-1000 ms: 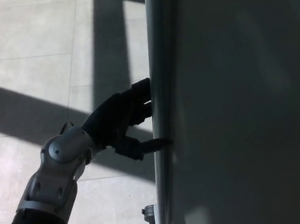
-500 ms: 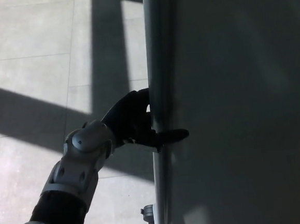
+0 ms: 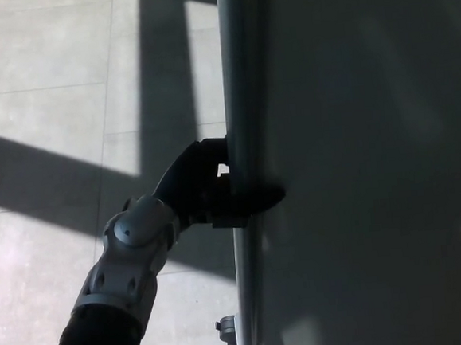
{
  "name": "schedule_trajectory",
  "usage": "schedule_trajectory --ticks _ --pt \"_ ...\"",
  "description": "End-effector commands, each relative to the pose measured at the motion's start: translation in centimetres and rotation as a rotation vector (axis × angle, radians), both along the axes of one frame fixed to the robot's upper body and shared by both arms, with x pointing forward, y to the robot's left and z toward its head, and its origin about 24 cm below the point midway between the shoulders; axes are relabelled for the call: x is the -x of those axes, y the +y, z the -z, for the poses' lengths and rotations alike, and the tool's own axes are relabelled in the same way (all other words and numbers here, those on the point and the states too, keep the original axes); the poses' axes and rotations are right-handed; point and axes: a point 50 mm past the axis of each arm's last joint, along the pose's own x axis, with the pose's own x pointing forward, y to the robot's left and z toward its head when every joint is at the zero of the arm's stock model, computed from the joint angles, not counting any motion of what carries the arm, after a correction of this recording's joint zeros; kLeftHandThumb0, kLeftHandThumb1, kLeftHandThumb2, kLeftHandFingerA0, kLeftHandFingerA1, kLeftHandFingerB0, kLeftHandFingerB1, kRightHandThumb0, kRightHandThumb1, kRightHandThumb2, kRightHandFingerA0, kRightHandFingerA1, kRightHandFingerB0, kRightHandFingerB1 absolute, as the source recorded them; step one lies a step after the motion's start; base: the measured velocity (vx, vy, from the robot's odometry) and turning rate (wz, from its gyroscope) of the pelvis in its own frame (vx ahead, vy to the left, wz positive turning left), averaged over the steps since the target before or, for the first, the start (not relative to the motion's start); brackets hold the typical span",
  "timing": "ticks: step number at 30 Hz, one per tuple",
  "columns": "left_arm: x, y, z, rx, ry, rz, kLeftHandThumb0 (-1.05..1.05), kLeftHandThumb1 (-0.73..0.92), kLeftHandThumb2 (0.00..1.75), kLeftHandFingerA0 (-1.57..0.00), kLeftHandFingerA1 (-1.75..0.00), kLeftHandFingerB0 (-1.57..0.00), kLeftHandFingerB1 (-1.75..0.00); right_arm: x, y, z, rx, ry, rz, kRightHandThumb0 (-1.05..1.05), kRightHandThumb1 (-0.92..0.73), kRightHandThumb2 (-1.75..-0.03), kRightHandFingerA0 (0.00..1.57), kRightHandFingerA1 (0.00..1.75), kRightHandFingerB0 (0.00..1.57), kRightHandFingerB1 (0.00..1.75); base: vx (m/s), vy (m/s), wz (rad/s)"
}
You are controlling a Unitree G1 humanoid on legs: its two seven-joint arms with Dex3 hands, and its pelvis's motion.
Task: A white board is being place on the right hand side and parallel to the robot and the robot uses its left hand to grab on the leftside of the whiteboard and drag the whiteboard from the right hand side to the left hand side
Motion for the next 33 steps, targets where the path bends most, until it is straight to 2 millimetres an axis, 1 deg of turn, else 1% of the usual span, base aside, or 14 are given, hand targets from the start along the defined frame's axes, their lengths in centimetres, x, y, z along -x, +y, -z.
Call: schedule_trajectory --ticks 1,7,9,14,15,17,19,21,22,26,28,29,31,33 --pt "0.1 1.6 0.1 0.026 -0.002 -0.05 -0.17 0.67 0.6 -0.99 -0.77 -0.88 -0.57 0.3 -0.2 0.0 0.009 -0.005 0.003 -0.51 -0.7 -0.74 0.51 0.79 0.11 0.65 0.0 0.0 0.0" --pt "0.1 3.4 -0.2 0.026 0.031 -0.085 -0.18 0.65 0.59 -0.97 -0.78 -0.88 -0.56 0.3 -0.2 0.0 0.009 0.0 0.007 -0.51 -0.71 -0.73 0.53 0.78 0.12 0.65 0.0 0.0 0.0" --pt "-0.1 4.5 -0.6 0.029 0.024 -0.095 -0.17 0.66 0.59 -0.96 -0.8 -0.87 -0.57 0.0 -0.2 -0.1 0.007 -0.006 0.006 -0.54 -0.71 -0.73 0.51 0.8 0.11 0.66 0.0 0.0 0.0" --pt "-0.2 6.2 -1.1 0.03 0.018 -0.125 -0.16 0.66 0.59 -0.96 -0.8 -0.86 -0.57 -0.1 -0.1 -0.1 0.011 -0.011 0.002 -0.55 -0.7 -0.74 0.52 0.81 0.12 0.67 0.0 0.0 0.0" --pt "-0.2 7.3 -1.6 -0.002 -0.002 -0.15 -0.15 0.66 0.6 -0.97 -0.79 -0.85 -0.57 -0.4 0.3 0.0 -0.001 -0.009 0.0 -0.57 -0.7 -0.73 0.51 0.81 0.11 0.67 0.0 0.0 0.0" --pt "-0.2 7.7 -1.8 -0.02 -0.011 -0.15 -0.14 0.67 0.6 -0.97 -0.79 -0.84 -0.57 -0.4 0.3 -0.1 -0.003 -0.01 -0.001 -0.56 -0.7 -0.73 0.52 0.82 0.12 0.67 0.0 0.0 0.0" --pt "-0.1 8.4 -2.1 -0.017 0.001 -0.143 -0.16 0.66 0.59 -0.96 -0.83 -0.87 -0.57 -0.4 0.4 -0.1 0.001 -0.015 -0.005 -0.54 -0.7 -0.75 0.52 0.83 0.12 0.68 0.0 0.0 0.0" --pt "0.0 9.5 -2.6 -0.025 0.0 -0.122 -0.17 0.65 0.59 -0.94 -0.82 -0.86 -0.57 -0.4 0.4 -0.1 -0.006 -0.019 -0.002 -0.51 -0.68 -0.76 0.52 0.83 0.12 0.67 0.0 0.0 0.0" --pt "0.0 9.9 -2.7 -0.009 0.016 -0.125 -0.13 0.67 0.6 -0.93 -0.8 -0.84 -0.59 -0.4 0.4 -0.2 -0.005 -0.024 -0.003 -0.48 -0.68 -0.76 0.53 0.85 0.12 0.68 0.0 0.0 0.0" --pt "0.1 11.8 -3.0 -0.007 0.019 -0.147 -0.17 0.66 0.59 -0.88 -0.79 -0.83 -0.58 -0.5 0.5 -0.1 0.002 -0.018 -0.015 -0.51 -0.69 -0.76 0.53 0.84 0.11 0.67 0.0 0.0 0.0" --pt "0.1 13.1 -3.1 -0.014 0.008 -0.165 -0.16 0.65 0.59 -0.88 -0.76 -0.81 -0.58 -0.5 0.6 -0.1 0.003 -0.014 -0.015 -0.5 -0.69 -0.76 0.54 0.84 0.12 0.67 0.0 0.0 0.0" --pt "0.2 13.7 -3.3 -0.004 -0.005 -0.159 -0.14 0.68 0.6 -0.92 -0.74 -0.83 -0.57 -0.5 0.6 -0.1 0.001 -0.014 -0.013 -0.49 -0.68 -0.76 0.54 0.85 0.12 0.68 0.0 0.0 0.0" --pt "0.3 14.3 -3.4 -0.019 -0.006 -0.163 -0.13 0.69 0.6 -0.91 -0.74 -0.83 -0.55 -0.4 0.6 0.0 0.006 -0.013 -0.017 -0.49 -0.68 -0.76 0.55 0.84 0.12 0.68 0.0 0.0 0.0" --pt "0.3 15.0 -3.4 -0.023 0.016 -0.182 -0.16 0.66 0.6 -0.91 -0.71 -0.82 -0.54 -0.4 0.6 0.0 0.006 -0.014 -0.018 -0.5 -0.68 -0.77 0.54 0.84 0.12 0.69 0.0 0.0 0.0"
